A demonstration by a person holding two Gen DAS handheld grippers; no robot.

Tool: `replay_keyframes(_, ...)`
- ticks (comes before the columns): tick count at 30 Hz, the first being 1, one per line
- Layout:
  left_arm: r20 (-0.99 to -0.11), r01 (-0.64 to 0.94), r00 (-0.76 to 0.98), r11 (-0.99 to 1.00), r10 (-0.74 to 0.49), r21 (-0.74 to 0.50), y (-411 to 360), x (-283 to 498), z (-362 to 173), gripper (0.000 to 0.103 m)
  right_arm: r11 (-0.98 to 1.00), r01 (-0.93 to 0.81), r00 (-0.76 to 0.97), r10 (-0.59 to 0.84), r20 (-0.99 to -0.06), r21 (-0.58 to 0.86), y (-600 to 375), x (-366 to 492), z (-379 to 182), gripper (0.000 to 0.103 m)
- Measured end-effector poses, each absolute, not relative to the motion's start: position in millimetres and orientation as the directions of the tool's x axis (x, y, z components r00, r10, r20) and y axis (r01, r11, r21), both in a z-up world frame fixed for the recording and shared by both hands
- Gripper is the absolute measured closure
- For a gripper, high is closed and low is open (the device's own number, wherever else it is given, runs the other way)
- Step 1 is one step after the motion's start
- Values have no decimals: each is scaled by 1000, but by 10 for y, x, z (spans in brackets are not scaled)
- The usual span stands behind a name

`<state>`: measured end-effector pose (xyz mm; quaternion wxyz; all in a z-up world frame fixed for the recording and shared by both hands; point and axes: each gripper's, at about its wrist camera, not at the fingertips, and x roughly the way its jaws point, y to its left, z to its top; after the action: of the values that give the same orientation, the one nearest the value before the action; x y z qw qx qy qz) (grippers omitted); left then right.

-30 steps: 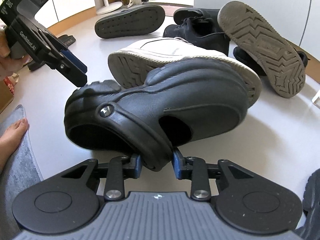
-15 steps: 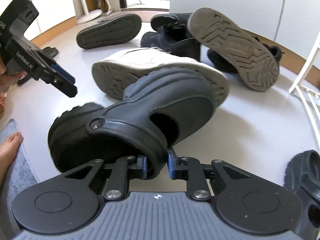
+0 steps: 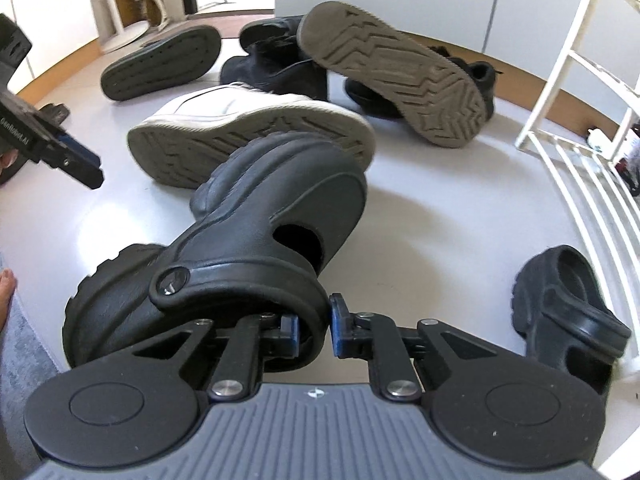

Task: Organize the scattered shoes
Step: 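Carry the dark grey clog with the right tool toward the black clog by the rack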

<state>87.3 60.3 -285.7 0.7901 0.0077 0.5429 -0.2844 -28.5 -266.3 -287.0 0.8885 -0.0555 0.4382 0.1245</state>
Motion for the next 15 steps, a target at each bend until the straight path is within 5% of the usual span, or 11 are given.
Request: replay_keyframes(15,-865,465,242,835,-439,-294,569,882,-2877,26,970,-209,654,43,-756,-126,-2706,-339,-2768,83)
